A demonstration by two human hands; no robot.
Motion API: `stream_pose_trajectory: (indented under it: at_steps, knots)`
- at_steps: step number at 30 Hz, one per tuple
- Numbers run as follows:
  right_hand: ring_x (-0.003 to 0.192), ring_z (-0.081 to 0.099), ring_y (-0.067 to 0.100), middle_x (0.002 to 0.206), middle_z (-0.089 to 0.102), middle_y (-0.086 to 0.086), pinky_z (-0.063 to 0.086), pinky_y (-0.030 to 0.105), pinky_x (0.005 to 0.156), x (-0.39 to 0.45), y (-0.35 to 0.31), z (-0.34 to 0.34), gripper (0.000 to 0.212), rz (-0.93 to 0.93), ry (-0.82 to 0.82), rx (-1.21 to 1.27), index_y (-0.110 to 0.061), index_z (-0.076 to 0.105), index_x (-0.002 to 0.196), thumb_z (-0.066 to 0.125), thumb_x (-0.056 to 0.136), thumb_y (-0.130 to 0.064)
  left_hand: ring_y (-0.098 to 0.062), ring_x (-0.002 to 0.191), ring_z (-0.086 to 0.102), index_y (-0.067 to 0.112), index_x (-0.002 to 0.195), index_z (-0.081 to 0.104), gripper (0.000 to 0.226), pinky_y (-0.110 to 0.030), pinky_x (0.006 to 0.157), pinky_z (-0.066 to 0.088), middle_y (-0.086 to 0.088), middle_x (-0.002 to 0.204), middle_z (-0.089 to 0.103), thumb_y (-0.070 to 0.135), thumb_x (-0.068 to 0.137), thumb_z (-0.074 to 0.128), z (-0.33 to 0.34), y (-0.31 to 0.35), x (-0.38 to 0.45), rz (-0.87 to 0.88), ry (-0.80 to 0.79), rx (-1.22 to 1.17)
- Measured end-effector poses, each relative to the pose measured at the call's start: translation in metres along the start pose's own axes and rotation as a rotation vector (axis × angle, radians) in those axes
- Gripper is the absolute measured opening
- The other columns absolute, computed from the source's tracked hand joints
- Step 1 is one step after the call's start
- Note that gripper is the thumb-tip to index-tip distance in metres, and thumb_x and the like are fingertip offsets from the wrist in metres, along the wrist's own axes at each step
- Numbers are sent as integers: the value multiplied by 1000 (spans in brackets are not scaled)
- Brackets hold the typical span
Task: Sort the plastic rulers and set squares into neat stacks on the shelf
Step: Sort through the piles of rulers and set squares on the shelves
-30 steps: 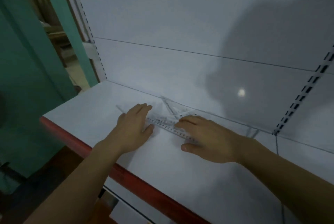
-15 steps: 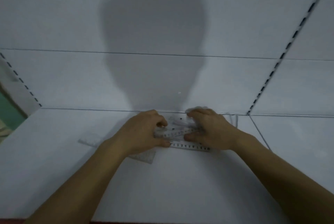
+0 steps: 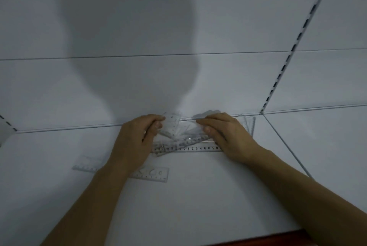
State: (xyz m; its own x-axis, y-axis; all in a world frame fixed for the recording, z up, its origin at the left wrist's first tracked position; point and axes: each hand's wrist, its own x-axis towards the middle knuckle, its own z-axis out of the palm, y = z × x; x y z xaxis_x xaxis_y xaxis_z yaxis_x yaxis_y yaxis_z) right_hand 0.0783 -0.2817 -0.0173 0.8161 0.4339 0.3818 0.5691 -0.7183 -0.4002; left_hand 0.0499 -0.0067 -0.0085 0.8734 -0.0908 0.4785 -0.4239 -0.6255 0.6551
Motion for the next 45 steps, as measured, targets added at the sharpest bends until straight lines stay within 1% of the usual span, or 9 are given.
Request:
stream_pose_trajectory:
  at_steps: [4, 8, 10, 15, 20, 24, 32, 41, 45]
  knots:
    - [107, 61, 14, 116, 69, 1, 45, 24, 98, 2, -6, -5, 38, -30, 195, 90, -11, 71, 118, 42, 105, -31, 5, 71, 62, 23, 119, 69, 30, -5, 65, 40, 14, 86, 71, 28, 101, 46, 5, 9, -3, 14, 12, 7]
    - [64, 62, 8, 79, 65, -13, 49, 20, 63, 1, -9, -10, 26, 117, 277, 225, -20, 66, 103, 42, 104, -29, 7, 74, 59, 21, 121, 68, 35, -3, 71, 38, 12, 90, 70, 29, 101, 40, 9, 11, -4, -24, 31, -17]
    - [58, 58, 6, 68, 60, -21, 41, 13, 57, -1, -10, -10, 25, 139, 289, 238, -22, 65, 101, 42, 104, -31, 8, 82, 60, 23, 119, 67, 37, -3, 77, 38, 11, 94, 70, 36, 101, 37, 10, 12, -4, -43, 58, -45]
    - [68, 58, -15, 79, 53, -42, 37, 0, 68, 3, -23, -36, 31, 12, 369, 199, -7, 72, 121, 50, 103, -20, 4, 94, 59, 21, 133, 61, 44, -4, 81, 37, 10, 104, 63, 43, 100, 41, 9, 19, -6, -31, 30, 17]
    - [84, 66, 0, 92, 71, -12, 43, 4, 73, -22, -14, -78, 36, -6, 378, 179, -16, 62, 137, 49, 105, -27, 6, 82, 54, 15, 135, 60, 49, -4, 73, 38, 8, 98, 57, 46, 99, 48, 15, 61, -4, 19, -8, 88]
    - [99, 67, -3, 110, 73, -11, 45, 5, 77, -69, 9, -107, 38, 141, 422, 236, -27, 60, 137, 52, 100, -32, 4, 85, 53, 22, 138, 56, 60, -14, 72, 40, 12, 99, 54, 57, 91, 44, 43, 124, -1, 47, -26, 111]
    - [104, 71, 7, 122, 71, -12, 60, 36, 88, -192, 49, -167, 40, 360, 685, 461, -20, 61, 137, 61, 97, -12, -10, 75, 60, 36, 135, 56, 50, -17, 64, 49, 18, 99, 60, 22, 89, 72, 148, 230, -27, -48, -36, -242]
    - [94, 75, 19, 110, 76, 0, 61, 30, 81, -335, 115, -255, 45, 500, 807, 629, -14, 60, 134, 59, 94, 8, -9, 63, 61, 27, 131, 61, 48, -12, 60, 44, 17, 96, 64, 8, 89, 71, 283, 349, -65, -57, -247, -506]
    - [96, 75, 23, 112, 74, 2, 61, 34, 82, -393, 150, -291, 41, 584, 874, 629, -14, 60, 134, 49, 100, 6, -15, 70, 65, 37, 129, 60, 49, -22, 64, 51, 15, 99, 65, 4, 93, 65, 347, 393, -69, -51, -335, -576]
